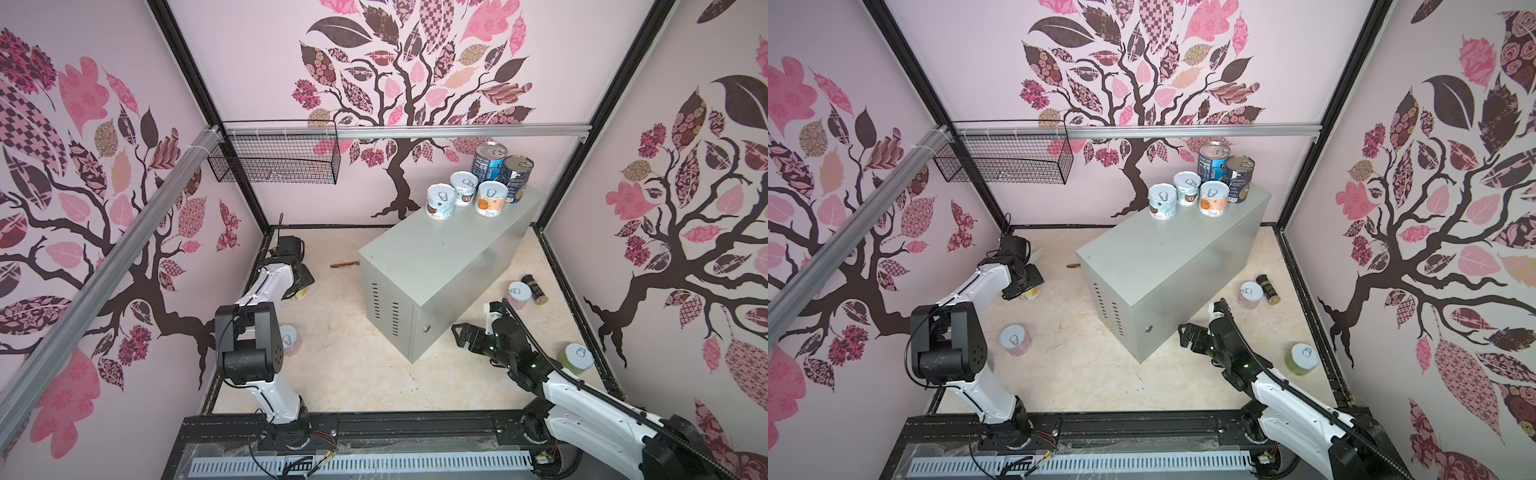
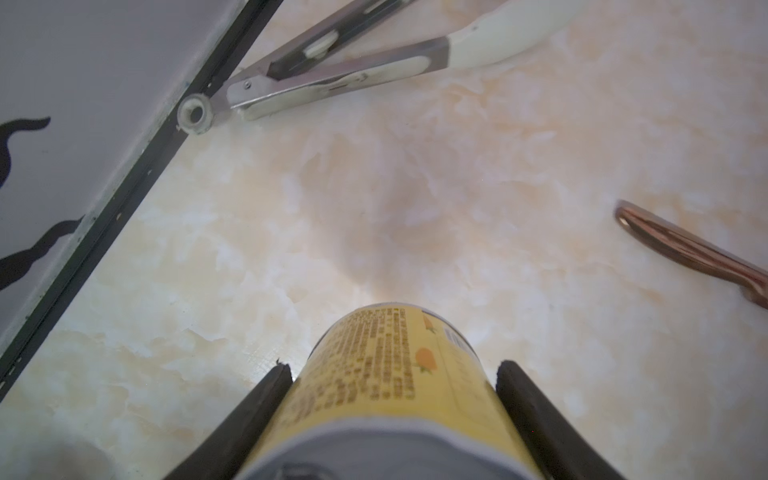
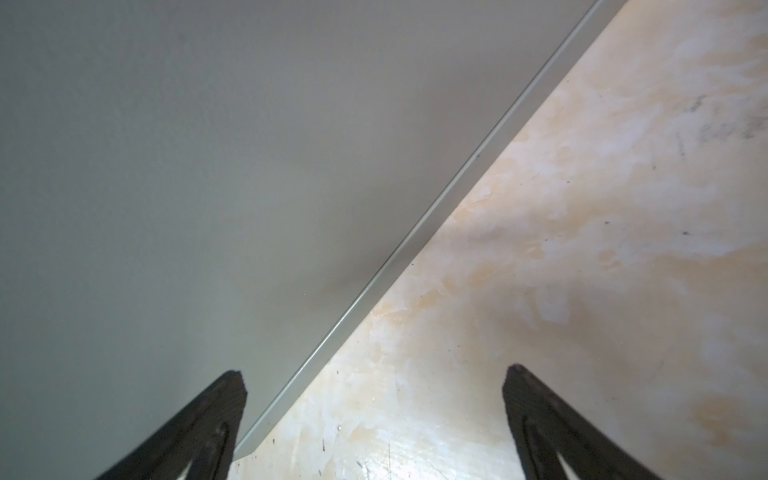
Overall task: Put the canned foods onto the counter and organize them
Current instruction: 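Lift the yellow-labelled can and carry it up toward the cabinet top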
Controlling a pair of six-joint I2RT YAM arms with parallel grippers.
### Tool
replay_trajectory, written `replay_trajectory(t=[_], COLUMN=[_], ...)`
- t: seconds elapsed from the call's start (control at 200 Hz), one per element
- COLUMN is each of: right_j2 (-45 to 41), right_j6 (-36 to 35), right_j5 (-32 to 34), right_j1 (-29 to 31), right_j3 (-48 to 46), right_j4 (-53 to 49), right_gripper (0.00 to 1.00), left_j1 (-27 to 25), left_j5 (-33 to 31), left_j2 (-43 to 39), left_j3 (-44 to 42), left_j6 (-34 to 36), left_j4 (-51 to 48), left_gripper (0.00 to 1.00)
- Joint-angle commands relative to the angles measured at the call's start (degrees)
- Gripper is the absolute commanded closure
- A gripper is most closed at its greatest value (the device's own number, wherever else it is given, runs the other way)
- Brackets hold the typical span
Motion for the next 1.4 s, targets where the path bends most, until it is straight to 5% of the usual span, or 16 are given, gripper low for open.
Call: replay_trajectory(t=[0.0, 0.69, 1.19, 1.39], right_j2=[-2.0, -10.2, -11.9, -12.8], right_j6=[-0.8, -1.9, -3.4, -2.9], right_j5=[0.9, 1.6, 1.7, 2.0], right_j1=[-0.3, -0.3, -0.3, -0.3], right_j3=[2.3, 6.1, 7.8, 8.2], right_j4=[-3.4, -13.8, -16.3, -17.5], right_gripper=[0.00, 0.00, 0.00, 0.00], left_j1=[-2.0, -15.2, -32.0, -38.9], left_j5=[1.1, 5.1, 5.2, 0.2], left_j2=[-3.7, -20.6, -27.1, -28.5], left_j3=[2.9, 10.3, 22.9, 29.8], left_j6=[3.0, 10.0, 15.7, 16.8], left_j4=[0.6, -9.2, -26.1, -32.4], left_gripper=[0.40, 0.40, 0.41, 0.41])
